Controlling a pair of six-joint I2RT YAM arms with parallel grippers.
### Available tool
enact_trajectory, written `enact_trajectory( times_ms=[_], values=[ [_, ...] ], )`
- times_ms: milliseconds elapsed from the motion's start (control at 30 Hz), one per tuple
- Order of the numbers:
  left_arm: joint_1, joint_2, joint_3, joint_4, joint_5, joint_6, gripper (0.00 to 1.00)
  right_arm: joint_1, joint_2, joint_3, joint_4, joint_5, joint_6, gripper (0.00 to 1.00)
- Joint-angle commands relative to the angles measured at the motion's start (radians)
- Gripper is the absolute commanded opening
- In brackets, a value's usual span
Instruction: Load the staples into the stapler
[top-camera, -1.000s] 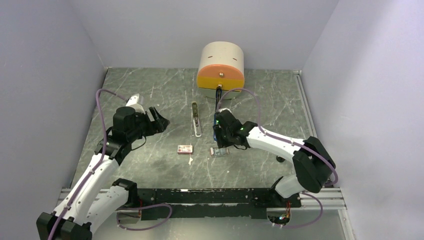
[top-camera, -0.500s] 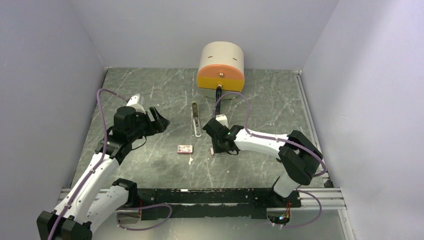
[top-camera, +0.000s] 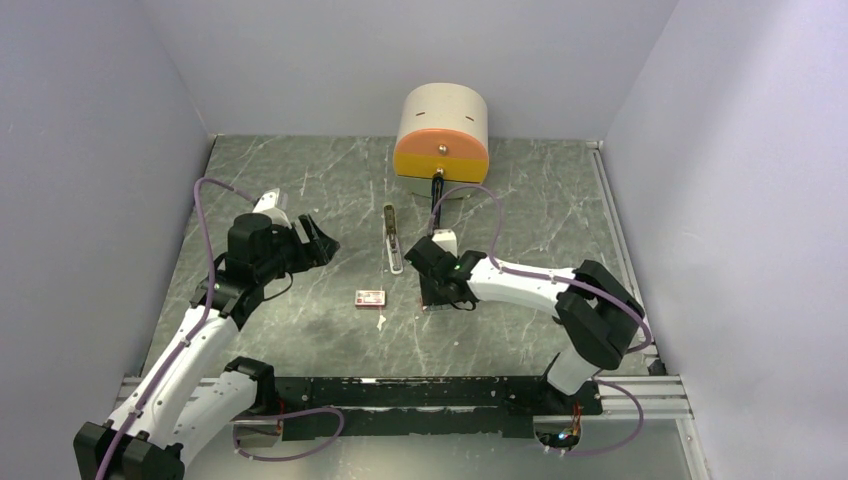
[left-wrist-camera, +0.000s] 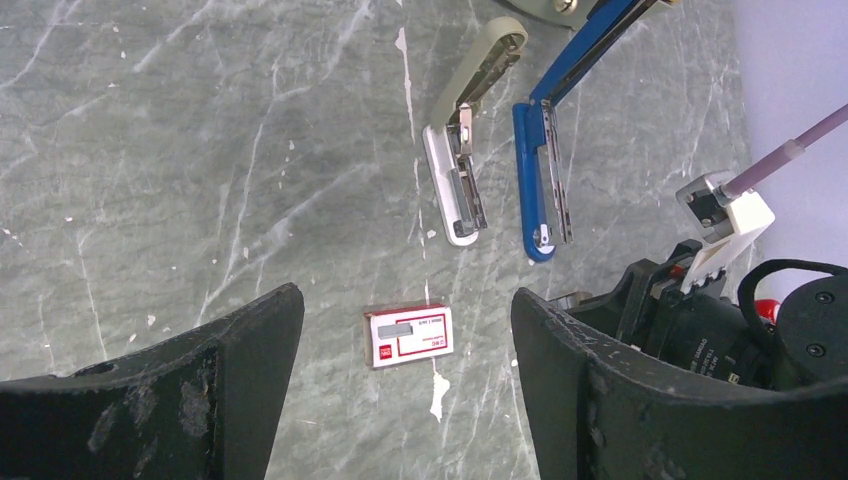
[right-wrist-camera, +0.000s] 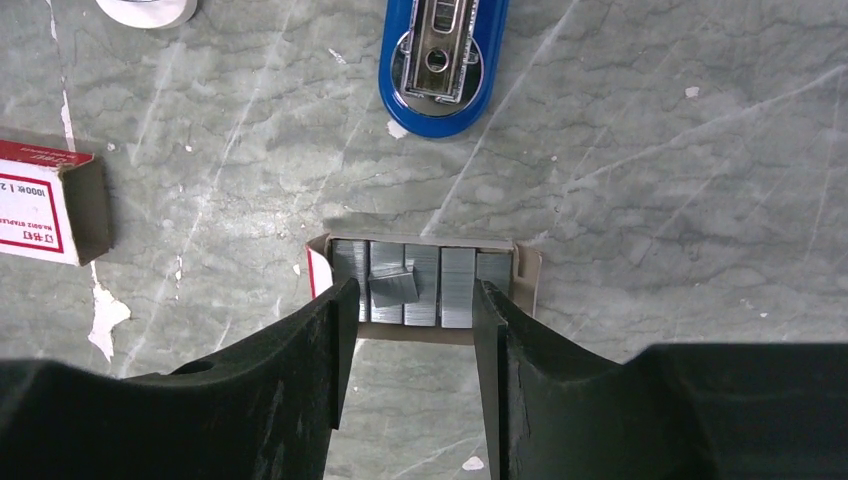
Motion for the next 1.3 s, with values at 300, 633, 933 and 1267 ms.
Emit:
enact_trajectory(
  times_ms=[300, 633, 933, 1267],
  values=[
    [-0.004, -0.007, -0.007, 0.016, -0.007, 0.004, 0.81, 0.014, 0.057, 0.025, 0.041, -0.051, -0.040, 0.44],
    [-0.004, -0.007, -0.009, 0.019, -0.006, 0.002, 0.81, 0.015, 0.049, 0.037, 0.019, -0.031, -0.047, 0.27],
    [-0.004, -0.005, -0.003, 0.015, -0.009, 0.005, 0.81, 0.023, 0.000, 0.070, -0.008, -0.016, -0.101, 0.25],
    [-0.004, -0.020, 0.039, -0.071, -0.101, -0.005, 0.81, 0.142, 0.009, 0.131, 0.014, -0.085, -0.317, 0.26]
  ],
)
